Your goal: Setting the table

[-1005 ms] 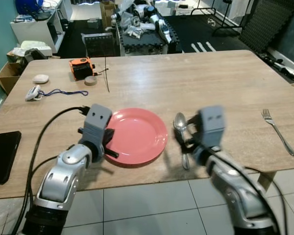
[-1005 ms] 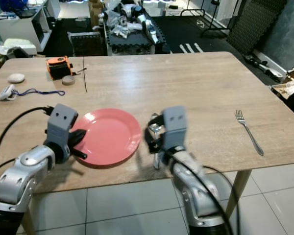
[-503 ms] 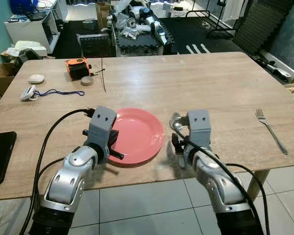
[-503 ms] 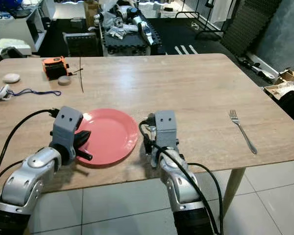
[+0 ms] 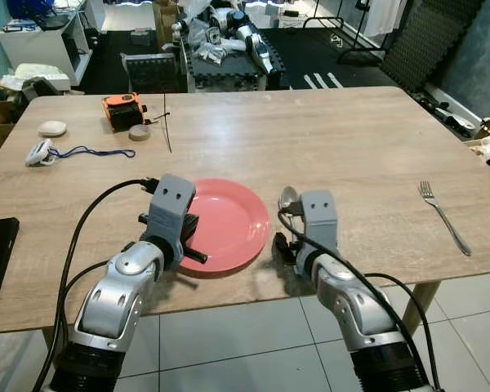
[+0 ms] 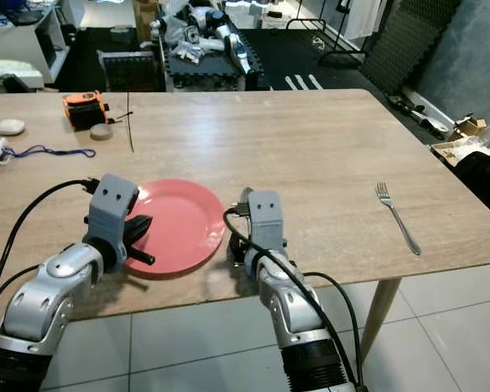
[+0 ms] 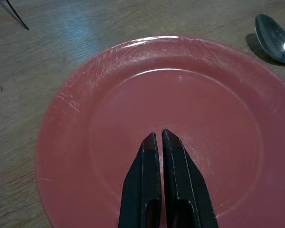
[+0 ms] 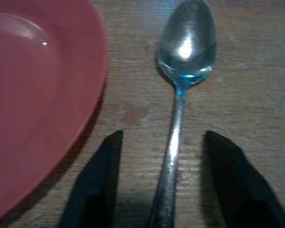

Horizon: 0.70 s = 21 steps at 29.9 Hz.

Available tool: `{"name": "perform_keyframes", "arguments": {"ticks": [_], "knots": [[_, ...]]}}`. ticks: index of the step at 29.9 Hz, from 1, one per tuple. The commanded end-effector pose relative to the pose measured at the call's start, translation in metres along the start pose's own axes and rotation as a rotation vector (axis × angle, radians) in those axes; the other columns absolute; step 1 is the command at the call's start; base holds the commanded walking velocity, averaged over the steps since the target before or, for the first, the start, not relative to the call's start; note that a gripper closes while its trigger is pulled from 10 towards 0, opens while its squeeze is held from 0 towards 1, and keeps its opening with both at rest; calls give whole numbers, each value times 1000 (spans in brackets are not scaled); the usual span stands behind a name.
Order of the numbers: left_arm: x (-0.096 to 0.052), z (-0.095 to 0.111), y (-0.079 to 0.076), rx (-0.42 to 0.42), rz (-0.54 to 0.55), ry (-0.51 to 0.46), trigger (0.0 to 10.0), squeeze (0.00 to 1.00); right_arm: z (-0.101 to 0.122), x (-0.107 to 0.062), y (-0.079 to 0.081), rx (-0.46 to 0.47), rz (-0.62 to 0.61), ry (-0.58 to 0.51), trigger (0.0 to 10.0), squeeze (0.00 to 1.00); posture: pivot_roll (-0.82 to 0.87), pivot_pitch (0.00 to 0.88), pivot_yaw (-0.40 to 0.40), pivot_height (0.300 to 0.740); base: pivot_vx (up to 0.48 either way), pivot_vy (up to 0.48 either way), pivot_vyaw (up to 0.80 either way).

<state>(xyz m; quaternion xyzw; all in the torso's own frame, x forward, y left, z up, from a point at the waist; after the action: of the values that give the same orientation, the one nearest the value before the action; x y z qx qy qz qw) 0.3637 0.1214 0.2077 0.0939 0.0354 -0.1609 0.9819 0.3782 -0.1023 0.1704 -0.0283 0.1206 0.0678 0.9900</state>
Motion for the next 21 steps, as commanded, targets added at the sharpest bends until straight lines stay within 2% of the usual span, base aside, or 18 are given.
{"name": "perform_keyframes", "arguments": {"ticks": [1, 6, 14, 21], "knots": [[-2, -6, -1, -7, 6, 21, 10000, 0, -30, 1, -3, -5, -13, 118, 0, 0, -31, 231, 13, 740, 0, 0, 0], [-2, -6, -1, -11, 7, 21, 10000, 0, -30, 1, -12, -4, -50, 117, 0, 0, -32, 242, 13, 740, 0, 0, 0], [-2, -6, 1, -14, 15, 21, 10000, 0, -35, 1, -14, 85, -48, 143, 0, 0, -32, 243, 14, 740, 0, 0, 0], [-2, -6, 1, -13, 18, 20, 10000, 0, -34, 2, -16, 97, -54, 136, 0, 0, -30, 236, 16, 740, 0, 0, 0]]}}
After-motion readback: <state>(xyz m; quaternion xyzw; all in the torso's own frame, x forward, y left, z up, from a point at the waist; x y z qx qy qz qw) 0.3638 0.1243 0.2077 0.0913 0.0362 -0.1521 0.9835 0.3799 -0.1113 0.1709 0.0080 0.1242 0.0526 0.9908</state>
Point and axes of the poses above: a point about 5 cm out from each wrist's last joint towards the gripper, its own x axis pointing out of the wrist towards the gripper, its own z axis along the axis of the wrist's last joint, y = z × x, the point moved 3 cm from there along x, pointing out of the wrist towards the gripper, and after that the axes turned 1 degree about x, right-handed, at the moved point
